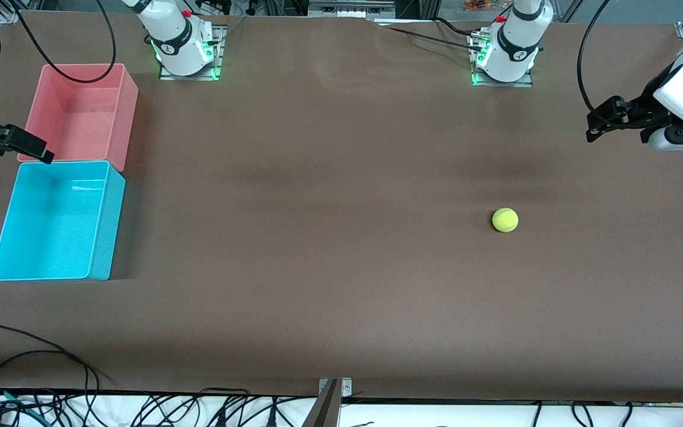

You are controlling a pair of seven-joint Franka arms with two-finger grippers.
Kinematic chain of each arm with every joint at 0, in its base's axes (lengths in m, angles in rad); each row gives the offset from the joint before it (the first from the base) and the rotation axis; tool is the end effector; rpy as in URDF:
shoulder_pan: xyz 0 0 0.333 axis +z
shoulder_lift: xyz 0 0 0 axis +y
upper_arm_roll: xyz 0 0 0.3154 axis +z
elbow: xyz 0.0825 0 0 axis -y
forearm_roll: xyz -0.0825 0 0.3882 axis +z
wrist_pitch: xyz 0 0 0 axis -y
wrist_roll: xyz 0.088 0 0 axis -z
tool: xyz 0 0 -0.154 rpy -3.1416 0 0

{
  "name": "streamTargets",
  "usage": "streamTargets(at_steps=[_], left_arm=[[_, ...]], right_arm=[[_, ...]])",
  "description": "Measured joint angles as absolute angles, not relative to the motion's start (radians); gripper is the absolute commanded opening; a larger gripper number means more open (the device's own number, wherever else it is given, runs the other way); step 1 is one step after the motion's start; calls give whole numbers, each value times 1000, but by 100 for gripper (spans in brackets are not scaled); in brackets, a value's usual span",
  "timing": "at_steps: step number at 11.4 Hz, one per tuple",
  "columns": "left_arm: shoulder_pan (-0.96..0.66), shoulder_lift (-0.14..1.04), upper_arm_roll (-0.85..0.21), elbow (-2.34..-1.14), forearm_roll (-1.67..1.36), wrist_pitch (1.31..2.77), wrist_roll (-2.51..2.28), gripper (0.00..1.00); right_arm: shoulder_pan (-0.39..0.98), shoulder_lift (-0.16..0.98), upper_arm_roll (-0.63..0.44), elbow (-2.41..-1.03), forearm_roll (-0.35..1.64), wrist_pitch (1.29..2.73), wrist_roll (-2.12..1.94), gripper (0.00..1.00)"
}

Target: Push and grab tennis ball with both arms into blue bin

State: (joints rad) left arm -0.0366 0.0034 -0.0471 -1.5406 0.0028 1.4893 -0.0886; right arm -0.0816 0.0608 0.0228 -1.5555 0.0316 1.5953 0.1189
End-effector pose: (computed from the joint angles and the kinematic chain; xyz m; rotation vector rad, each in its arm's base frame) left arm 0.5470 -0.0454 0.5824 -3.1331 -0.0079 0.0850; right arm 0.5771 -0.0295 0.5518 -3.0967 0.2776 0.0341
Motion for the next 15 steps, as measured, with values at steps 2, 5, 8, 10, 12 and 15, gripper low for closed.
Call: streamTargets(at_steps=[2,5,8,10,12,15], left_arm=[[-22,3,-47,-1541,1,1489,-89,100],[-14,3,-50,-1539,0,1489,-89,100],[-15,3,-58,-1537,0,1489,-89,100],[-12,3,-54,-1535,0,1489,-89,100],[-8,3,-54,-1534,0,1489,-89,100],[-6,3,-53,-1508,0,1490,-93,100]], right_arm=[[-82,61,23,-1556,32,1595,119,100],[-82,61,23,-1556,32,1595,117,100],[-82,61,22,-1556,32,1595,117,100],[-82,61,22,-1556,32,1595,117,100],[-82,61,22,-1556,32,1595,117,100],[-82,62,22,-1556,32,1595,117,100]])
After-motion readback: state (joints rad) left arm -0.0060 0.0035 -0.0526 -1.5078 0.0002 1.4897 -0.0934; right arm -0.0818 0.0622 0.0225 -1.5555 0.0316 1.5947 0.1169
